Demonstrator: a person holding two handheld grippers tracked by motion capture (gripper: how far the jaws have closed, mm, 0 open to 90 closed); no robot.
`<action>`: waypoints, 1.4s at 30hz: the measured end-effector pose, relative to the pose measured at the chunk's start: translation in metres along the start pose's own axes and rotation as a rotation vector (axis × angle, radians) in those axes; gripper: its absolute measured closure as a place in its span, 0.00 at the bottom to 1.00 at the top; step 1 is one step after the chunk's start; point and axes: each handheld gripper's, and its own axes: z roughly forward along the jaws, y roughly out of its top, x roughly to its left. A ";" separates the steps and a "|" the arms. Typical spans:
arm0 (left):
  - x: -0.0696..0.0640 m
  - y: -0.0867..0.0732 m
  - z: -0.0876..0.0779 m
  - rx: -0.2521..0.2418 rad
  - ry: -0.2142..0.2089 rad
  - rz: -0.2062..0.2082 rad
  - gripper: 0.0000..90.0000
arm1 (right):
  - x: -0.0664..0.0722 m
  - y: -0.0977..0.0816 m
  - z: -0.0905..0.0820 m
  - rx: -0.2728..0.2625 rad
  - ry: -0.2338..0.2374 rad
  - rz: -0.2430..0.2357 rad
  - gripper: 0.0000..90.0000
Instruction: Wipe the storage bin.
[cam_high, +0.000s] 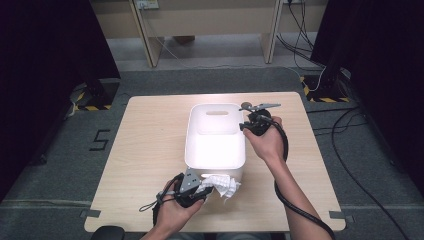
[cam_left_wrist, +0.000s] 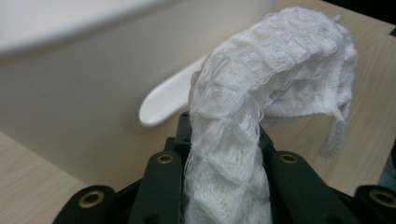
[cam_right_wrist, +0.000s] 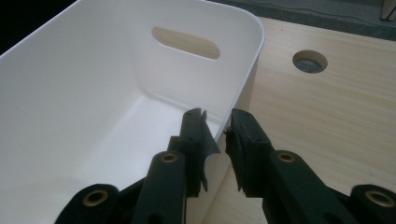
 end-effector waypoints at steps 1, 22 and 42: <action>0.000 0.002 -0.002 -0.004 0.002 0.001 0.81 | 0.000 0.000 0.000 0.001 -0.001 0.000 0.84; 0.010 -0.003 0.000 0.011 0.011 -0.040 0.81 | 0.000 0.000 0.000 0.004 -0.005 -0.006 0.84; 0.016 -0.032 0.024 0.086 0.011 -0.068 0.81 | 0.001 -0.001 -0.001 0.005 -0.003 -0.006 0.84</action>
